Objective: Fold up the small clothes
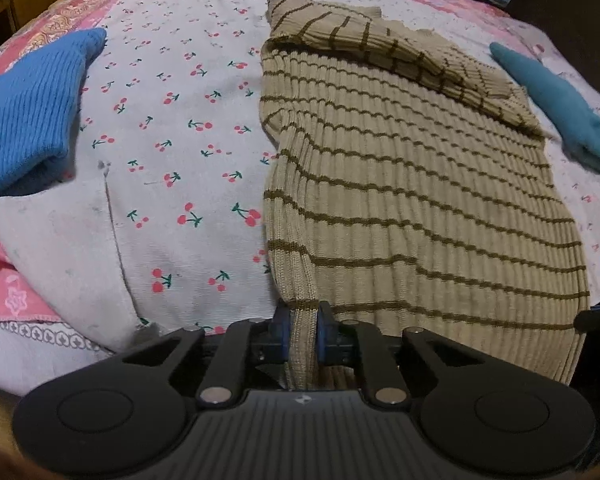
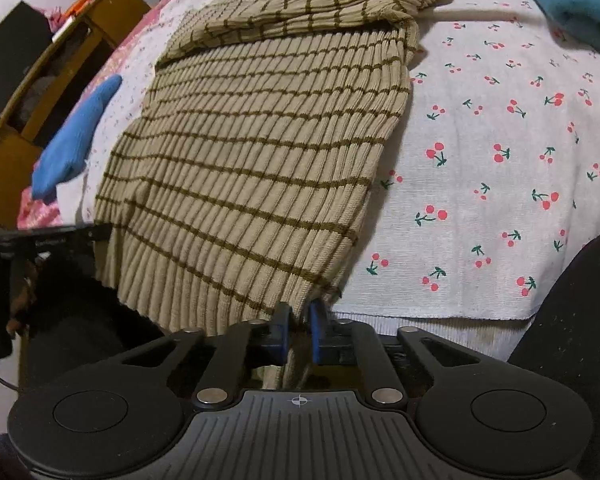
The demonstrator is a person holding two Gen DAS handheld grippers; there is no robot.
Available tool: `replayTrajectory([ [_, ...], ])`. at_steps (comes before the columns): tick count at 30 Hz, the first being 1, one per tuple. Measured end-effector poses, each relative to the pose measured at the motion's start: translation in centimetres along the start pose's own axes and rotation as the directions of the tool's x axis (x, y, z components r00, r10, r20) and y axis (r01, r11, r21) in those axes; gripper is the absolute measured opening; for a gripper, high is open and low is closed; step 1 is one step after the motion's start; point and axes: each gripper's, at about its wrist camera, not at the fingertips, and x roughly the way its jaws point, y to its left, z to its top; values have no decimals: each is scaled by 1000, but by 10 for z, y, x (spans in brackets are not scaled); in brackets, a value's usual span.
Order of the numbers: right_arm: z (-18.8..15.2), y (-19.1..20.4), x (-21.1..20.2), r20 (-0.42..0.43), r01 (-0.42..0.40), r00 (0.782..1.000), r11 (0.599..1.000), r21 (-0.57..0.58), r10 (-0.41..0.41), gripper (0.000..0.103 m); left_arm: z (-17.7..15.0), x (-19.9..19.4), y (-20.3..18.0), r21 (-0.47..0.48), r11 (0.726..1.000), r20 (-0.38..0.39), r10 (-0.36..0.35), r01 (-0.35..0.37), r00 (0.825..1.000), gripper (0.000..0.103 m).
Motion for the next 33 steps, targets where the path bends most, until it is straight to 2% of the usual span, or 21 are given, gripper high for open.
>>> replayTrajectory([
  [5, 3, -9, -18, 94, -117, 989, 991, 65, 111, 5, 7, -15, 2, -46, 996, 48, -79, 82, 996, 19],
  [9, 12, -15, -35, 191, -230, 960, 966, 123, 204, 5, 17, -32, 7, -93, 982, 113, -152, 163, 982, 18],
  [13, 25, -16, -51, 285, -320, 919, 937, 143, 271, 5, 31, -45, 11, -140, 956, 190, -230, 258, 955, 18],
  [17, 44, -19, -65, 375, -399, 870, 904, 154, 320, 5, 58, -49, 10, -164, 923, 262, -300, 349, 917, 18],
  [19, 58, -23, -71, 417, -431, 846, 887, 166, 333, 5, 77, -49, 7, -161, 911, 290, -323, 379, 901, 18],
  [23, 88, -34, -78, 488, -471, 805, 864, 179, 338, 5, 115, -44, 2, -148, 904, 329, -337, 401, 882, 18],
  [29, 129, -55, -70, 546, -483, 779, 849, 212, 307, 5, 164, -21, 4, -175, 891, 354, -340, 418, 871, 18],
  [33, 156, -71, -56, 567, -494, 771, 834, 246, 289, 5, 190, 4, 8, -203, 886, 350, -332, 416, 876, 18],
])
